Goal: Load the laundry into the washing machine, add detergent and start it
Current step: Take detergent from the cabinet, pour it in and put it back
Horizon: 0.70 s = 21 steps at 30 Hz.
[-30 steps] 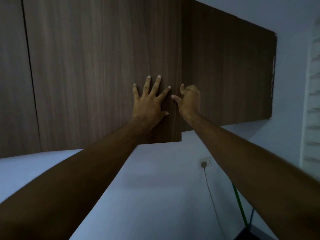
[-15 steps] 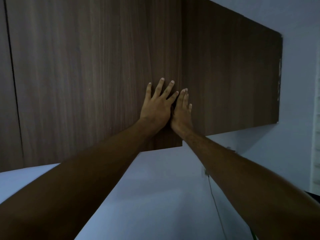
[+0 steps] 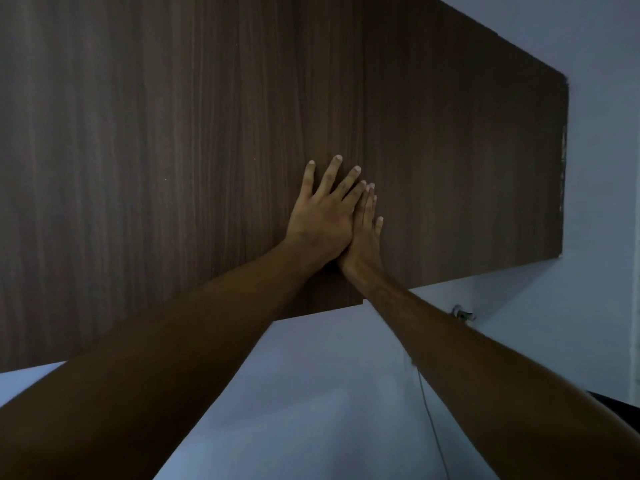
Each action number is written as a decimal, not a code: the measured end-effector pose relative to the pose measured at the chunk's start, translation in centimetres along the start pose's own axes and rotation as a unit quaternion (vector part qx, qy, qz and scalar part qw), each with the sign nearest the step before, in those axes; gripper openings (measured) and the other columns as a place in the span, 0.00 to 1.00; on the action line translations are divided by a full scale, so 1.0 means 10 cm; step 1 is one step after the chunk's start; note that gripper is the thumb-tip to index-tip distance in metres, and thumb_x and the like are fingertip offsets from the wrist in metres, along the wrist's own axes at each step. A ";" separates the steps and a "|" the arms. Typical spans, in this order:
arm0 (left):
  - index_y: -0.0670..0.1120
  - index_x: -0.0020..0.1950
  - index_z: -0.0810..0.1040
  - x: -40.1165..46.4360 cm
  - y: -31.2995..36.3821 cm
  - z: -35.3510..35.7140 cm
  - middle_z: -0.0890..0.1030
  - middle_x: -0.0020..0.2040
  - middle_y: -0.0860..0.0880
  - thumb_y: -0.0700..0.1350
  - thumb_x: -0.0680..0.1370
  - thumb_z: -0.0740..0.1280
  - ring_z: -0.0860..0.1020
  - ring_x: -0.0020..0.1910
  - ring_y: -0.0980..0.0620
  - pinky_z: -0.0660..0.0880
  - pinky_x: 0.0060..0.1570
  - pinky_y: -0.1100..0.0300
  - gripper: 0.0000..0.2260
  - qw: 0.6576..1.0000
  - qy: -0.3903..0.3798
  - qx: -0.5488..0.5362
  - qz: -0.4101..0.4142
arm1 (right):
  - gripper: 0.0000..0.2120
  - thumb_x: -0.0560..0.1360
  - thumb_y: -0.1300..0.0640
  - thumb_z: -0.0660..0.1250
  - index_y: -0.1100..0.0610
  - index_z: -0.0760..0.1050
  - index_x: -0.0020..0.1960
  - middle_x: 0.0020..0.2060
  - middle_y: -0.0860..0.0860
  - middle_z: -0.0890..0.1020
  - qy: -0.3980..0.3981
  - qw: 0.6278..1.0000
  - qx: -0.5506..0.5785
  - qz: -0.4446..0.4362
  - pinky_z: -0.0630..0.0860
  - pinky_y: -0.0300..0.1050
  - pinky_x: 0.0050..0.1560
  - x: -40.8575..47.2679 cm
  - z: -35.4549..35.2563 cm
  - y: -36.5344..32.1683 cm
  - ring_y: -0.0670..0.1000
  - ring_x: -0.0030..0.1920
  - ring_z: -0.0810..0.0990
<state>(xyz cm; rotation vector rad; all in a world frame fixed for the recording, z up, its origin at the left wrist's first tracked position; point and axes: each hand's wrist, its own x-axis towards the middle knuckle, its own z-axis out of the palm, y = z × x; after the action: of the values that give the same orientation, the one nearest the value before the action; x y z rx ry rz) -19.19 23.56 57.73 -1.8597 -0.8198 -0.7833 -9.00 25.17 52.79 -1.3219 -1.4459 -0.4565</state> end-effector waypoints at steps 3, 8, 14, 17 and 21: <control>0.51 0.80 0.54 0.00 0.00 0.04 0.50 0.81 0.50 0.58 0.82 0.47 0.42 0.79 0.42 0.42 0.74 0.34 0.27 1.000 0.003 -0.002 -0.003 | 0.48 0.76 0.34 0.60 0.53 0.33 0.78 0.78 0.50 0.35 0.009 1.000 -0.016 -0.006 0.37 0.57 0.77 0.02 0.07 0.07 0.49 0.77 0.34; 0.50 0.81 0.45 -0.04 0.16 -0.25 0.42 0.81 0.51 0.57 0.84 0.45 0.37 0.79 0.43 0.37 0.74 0.37 0.27 0.999 -0.037 0.010 -0.020 | 0.48 0.75 0.32 0.58 0.53 0.31 0.78 0.78 0.48 0.34 -0.027 0.999 -0.020 -0.001 0.36 0.57 0.76 0.07 -0.02 0.12 0.47 0.77 0.32; 0.51 0.80 0.53 0.02 0.06 -0.12 0.48 0.81 0.50 0.56 0.83 0.47 0.40 0.79 0.42 0.39 0.74 0.37 0.26 0.999 -0.018 -0.024 -0.011 | 0.45 0.77 0.34 0.56 0.53 0.33 0.79 0.79 0.48 0.38 -0.068 0.995 -0.069 0.004 0.35 0.56 0.75 0.07 -0.21 0.11 0.47 0.77 0.36; 0.50 0.79 0.58 -0.02 0.09 -0.08 0.52 0.81 0.48 0.56 0.83 0.47 0.44 0.80 0.43 0.43 0.75 0.39 0.25 0.999 -0.006 -0.042 -0.002 | 0.40 0.80 0.38 0.56 0.53 0.38 0.79 0.79 0.49 0.43 -0.075 0.995 -0.069 -0.008 0.37 0.55 0.75 -0.02 -0.29 0.12 0.48 0.78 0.40; 0.47 0.76 0.66 -0.08 0.14 -0.02 0.60 0.79 0.45 0.52 0.84 0.49 0.53 0.79 0.44 0.49 0.75 0.42 0.23 0.994 0.027 -0.100 -0.020 | 0.32 0.82 0.46 0.56 0.57 0.48 0.80 0.79 0.53 0.55 -0.032 0.997 -0.066 -0.028 0.46 0.54 0.77 -0.12 -0.40 0.16 0.52 0.79 0.50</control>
<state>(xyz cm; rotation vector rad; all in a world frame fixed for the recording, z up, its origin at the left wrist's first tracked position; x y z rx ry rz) -18.56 22.77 56.54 -1.9928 -0.7696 -0.9677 -6.08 21.82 52.63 -1.4150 -1.5306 -0.5580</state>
